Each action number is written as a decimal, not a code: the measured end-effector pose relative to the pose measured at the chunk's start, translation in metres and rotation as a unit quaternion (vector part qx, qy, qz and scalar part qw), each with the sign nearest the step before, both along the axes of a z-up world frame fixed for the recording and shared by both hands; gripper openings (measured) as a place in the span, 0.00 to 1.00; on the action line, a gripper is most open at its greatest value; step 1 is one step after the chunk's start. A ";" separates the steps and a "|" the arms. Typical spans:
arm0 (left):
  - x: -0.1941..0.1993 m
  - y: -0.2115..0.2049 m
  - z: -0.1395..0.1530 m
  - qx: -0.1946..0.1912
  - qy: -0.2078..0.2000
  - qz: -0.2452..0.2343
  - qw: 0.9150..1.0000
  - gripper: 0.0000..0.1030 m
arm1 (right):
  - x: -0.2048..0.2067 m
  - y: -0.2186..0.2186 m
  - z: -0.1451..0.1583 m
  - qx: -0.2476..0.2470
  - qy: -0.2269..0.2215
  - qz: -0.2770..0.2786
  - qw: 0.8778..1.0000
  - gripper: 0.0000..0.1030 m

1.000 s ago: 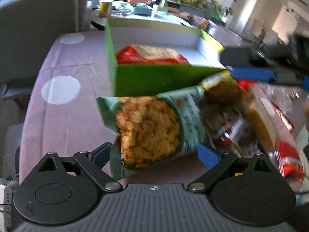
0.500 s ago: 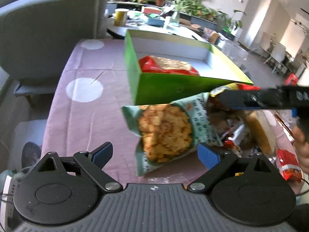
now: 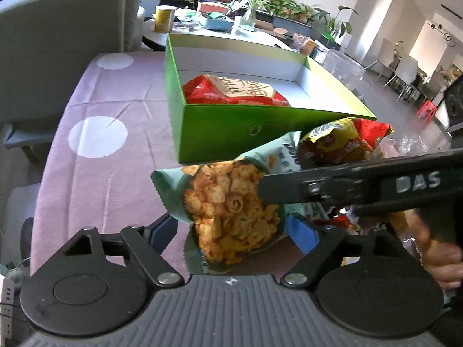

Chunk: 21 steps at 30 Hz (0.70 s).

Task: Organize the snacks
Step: 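Grasp the green-and-white curly snack bag with the right gripper, then lower the green-and-white bag into the box beside the red bag, release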

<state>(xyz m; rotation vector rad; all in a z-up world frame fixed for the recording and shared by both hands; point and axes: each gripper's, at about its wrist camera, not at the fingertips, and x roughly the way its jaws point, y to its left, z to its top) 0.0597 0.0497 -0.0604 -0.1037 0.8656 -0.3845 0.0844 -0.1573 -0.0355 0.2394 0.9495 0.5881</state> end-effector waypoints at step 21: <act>-0.033 -0.011 0.064 0.040 -0.098 0.007 0.994 0.74 | -0.017 -0.003 0.040 0.035 -0.064 0.022 0.997 0.64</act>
